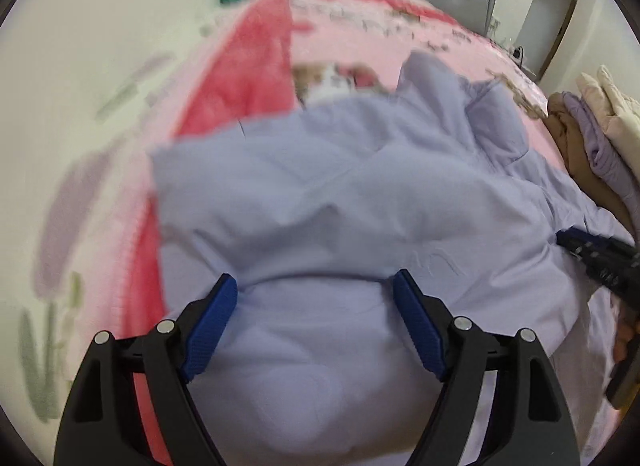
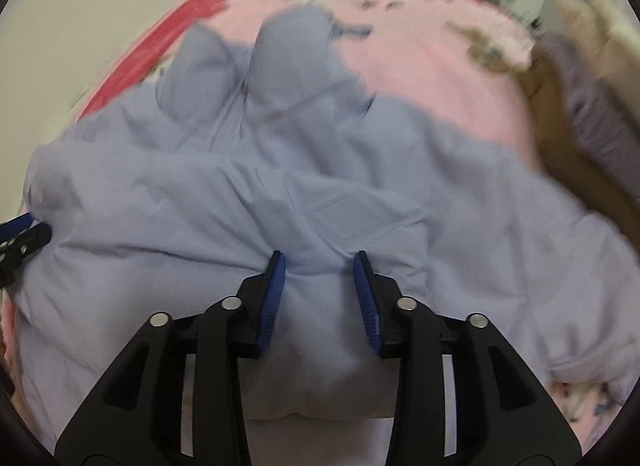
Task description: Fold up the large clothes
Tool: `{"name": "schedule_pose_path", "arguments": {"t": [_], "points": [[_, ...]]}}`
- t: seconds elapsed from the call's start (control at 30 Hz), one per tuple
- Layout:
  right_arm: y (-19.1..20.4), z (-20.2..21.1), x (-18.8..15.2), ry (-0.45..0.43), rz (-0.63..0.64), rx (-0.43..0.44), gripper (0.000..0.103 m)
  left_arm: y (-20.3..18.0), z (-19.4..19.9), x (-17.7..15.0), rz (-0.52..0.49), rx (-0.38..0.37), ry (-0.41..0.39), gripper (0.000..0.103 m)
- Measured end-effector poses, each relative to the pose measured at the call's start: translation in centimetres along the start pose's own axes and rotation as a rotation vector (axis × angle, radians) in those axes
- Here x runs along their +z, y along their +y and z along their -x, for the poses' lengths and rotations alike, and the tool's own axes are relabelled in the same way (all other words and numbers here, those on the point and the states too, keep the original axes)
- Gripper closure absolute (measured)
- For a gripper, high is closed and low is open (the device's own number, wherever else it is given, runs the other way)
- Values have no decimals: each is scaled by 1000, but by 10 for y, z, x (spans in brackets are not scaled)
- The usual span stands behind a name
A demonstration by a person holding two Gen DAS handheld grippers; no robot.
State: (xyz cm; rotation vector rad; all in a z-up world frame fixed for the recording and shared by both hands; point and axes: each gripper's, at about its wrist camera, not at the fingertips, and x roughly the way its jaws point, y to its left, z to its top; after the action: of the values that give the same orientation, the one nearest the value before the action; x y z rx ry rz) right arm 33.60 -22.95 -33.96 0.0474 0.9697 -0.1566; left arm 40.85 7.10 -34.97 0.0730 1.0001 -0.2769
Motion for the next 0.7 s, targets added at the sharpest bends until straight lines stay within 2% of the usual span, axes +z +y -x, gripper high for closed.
{"name": "schedule_pose_path", "arguments": {"t": [0.07,0.13,0.2,0.3,0.47,0.6,0.67,0.7], "points": [[5,24,-2,-100,21,50,57,-12,27,-5,-42,-10,-120,24],[13,33,-7,-110,54,105,57,-30,43,-13,-106,-28,-182,24],[20,29,-17,-83,89,112,57,-43,38,-19,-149,-51,-148,23],[24,5,-31,5,115,84,57,-57,7,-33,-189,-25,-29,23],[19,-18,-41,40,73,111,56,-52,-11,-41,-152,-32,-5,21],[16,-10,-41,-2,63,106,54,-57,-7,-39,-158,9,-6,21],[3,8,-42,-67,-20,125,43,-61,3,-40,-139,24,-31,21],[-11,19,-46,-105,-98,153,41,-62,9,-40,-128,25,-44,21]]}}
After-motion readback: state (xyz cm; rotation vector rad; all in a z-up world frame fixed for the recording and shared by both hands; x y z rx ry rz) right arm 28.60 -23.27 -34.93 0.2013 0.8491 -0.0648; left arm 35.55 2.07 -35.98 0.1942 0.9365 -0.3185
